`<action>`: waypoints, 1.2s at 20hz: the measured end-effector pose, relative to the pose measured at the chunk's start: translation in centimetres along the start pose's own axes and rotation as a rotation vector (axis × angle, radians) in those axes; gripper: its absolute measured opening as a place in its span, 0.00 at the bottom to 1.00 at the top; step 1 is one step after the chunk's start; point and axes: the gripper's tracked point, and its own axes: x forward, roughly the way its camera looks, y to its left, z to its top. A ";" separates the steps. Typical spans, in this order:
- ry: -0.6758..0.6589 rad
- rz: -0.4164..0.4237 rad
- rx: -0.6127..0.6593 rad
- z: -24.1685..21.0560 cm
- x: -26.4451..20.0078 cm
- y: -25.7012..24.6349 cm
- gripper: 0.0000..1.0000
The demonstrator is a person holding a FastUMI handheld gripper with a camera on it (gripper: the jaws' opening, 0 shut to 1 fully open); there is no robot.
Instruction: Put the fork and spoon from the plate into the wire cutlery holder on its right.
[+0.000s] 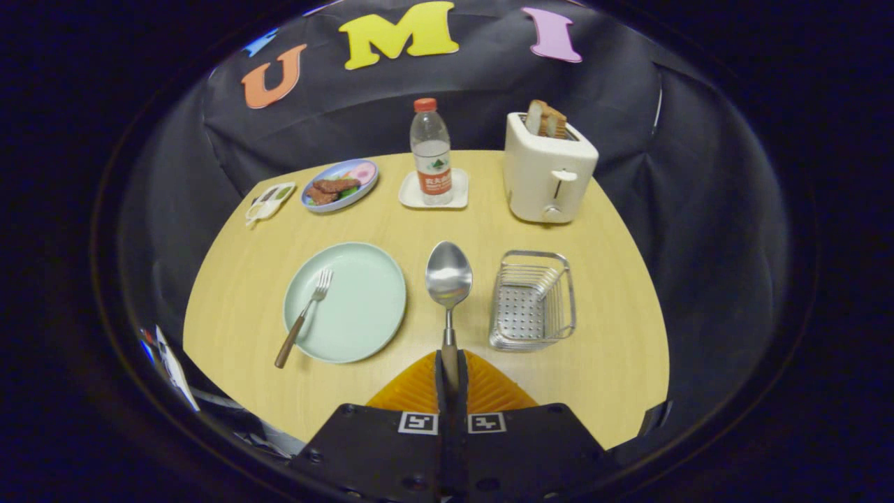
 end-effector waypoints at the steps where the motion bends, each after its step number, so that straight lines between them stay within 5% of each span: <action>1: -0.002 -0.002 0.014 0.3 -0.3 -1.0 0.01; 8: 0.120 -0.034 0.040 0.4 -1.0 -5.6 0.01; 14: 0.155 -0.033 -0.052 2.6 -0.7 -6.2 0.03; 24: 0.255 -0.061 -0.018 2.5 -0.4 -6.2 0.03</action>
